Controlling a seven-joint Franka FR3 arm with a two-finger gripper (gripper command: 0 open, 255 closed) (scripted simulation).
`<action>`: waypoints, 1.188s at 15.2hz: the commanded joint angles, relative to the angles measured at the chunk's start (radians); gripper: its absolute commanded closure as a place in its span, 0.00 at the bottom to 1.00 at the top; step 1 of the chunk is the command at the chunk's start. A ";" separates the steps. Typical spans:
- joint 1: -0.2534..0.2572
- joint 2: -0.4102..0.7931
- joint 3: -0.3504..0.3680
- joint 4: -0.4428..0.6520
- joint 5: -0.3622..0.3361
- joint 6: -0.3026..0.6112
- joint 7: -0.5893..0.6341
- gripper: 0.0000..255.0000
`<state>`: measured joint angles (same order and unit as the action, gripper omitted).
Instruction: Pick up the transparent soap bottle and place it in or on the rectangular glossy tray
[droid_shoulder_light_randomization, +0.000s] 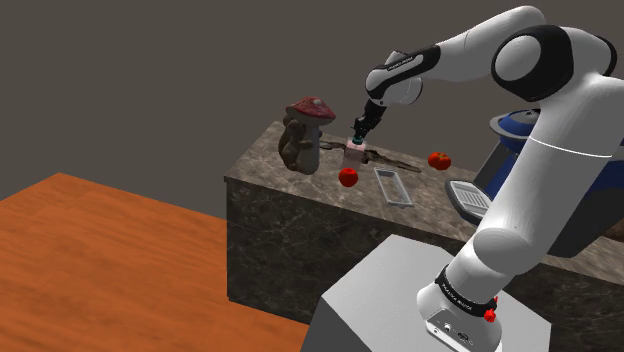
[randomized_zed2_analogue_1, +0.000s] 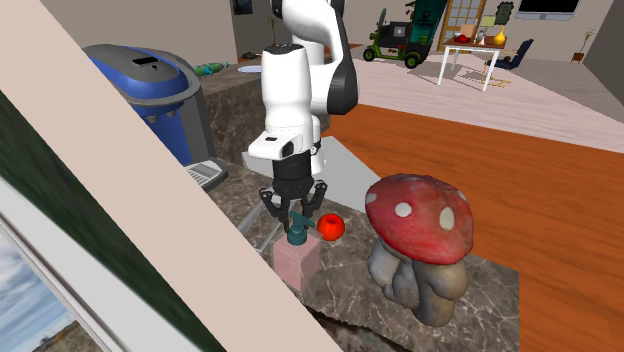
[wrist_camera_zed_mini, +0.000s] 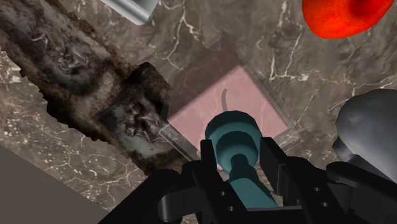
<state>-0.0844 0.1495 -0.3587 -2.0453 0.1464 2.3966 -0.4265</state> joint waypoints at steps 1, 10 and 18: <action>0.001 0.001 0.001 -0.002 0.000 -0.001 0.000 1.00; 0.006 -0.048 -0.005 0.050 -0.034 -0.097 0.027 1.00; 0.008 -0.084 -0.007 0.119 -0.058 -0.198 0.047 1.00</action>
<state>-0.0767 0.0691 -0.3664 -1.9385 0.0913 2.2135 -0.3834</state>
